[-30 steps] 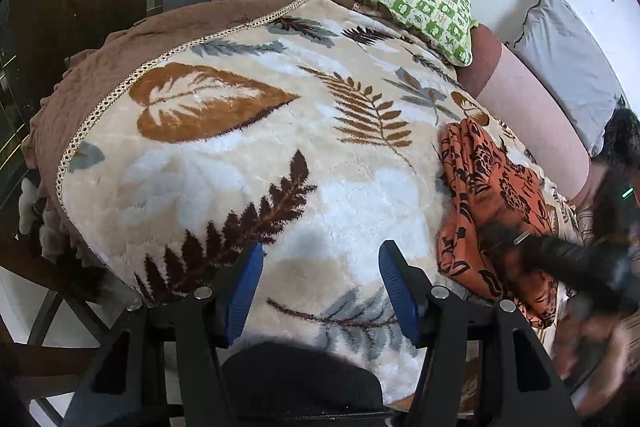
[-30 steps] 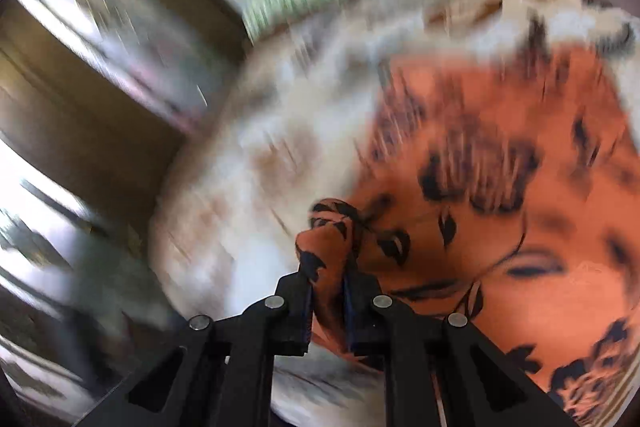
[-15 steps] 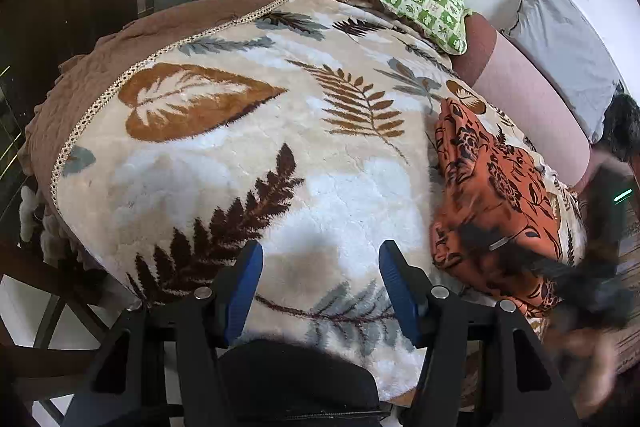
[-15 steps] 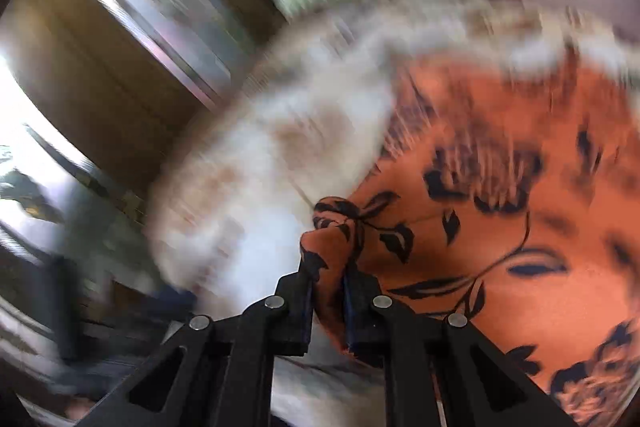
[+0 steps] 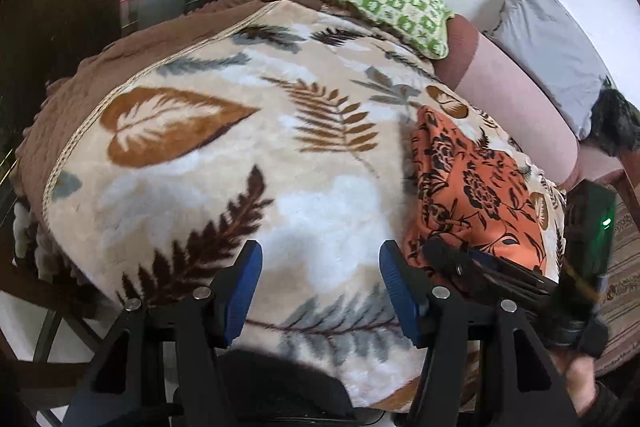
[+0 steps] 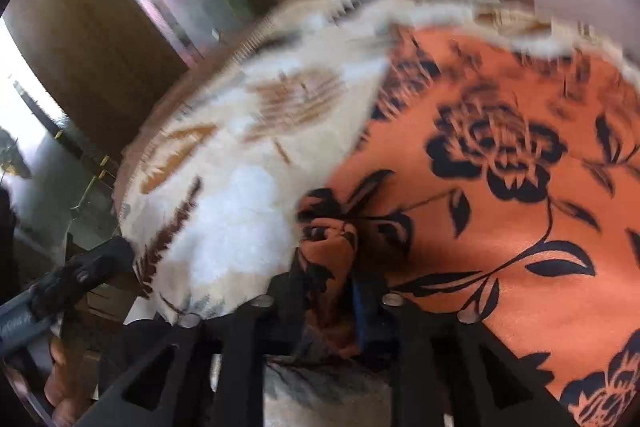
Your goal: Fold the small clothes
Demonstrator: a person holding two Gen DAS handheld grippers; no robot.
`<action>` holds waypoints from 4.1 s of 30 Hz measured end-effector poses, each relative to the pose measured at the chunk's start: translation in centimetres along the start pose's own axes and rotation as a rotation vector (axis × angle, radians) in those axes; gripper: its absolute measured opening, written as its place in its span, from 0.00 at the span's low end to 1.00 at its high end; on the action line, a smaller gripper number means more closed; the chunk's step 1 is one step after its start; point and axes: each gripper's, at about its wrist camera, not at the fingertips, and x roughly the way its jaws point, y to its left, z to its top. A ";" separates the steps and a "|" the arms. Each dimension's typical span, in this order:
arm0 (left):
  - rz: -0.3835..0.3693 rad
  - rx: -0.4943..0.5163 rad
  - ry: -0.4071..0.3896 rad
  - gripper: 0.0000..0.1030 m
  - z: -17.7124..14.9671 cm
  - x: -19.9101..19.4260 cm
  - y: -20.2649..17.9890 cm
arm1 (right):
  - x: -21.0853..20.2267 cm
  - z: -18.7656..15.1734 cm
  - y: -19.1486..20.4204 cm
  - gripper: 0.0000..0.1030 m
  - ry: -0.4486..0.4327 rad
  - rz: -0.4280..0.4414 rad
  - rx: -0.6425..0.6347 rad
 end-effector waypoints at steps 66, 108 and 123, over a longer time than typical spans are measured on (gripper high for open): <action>-0.275 -0.083 0.098 0.18 -0.1 3.0 -6.4 | -12.6 0.0 -23.2 0.69 -0.177 -0.033 0.575; -0.005 0.323 0.136 0.40 2.2 11.2 -13.5 | -9.5 2.2 -27.9 0.63 -0.174 0.037 0.721; -0.017 0.317 0.144 0.40 2.4 11.5 -13.6 | -10.1 -3.3 -23.1 0.30 -0.080 0.076 0.706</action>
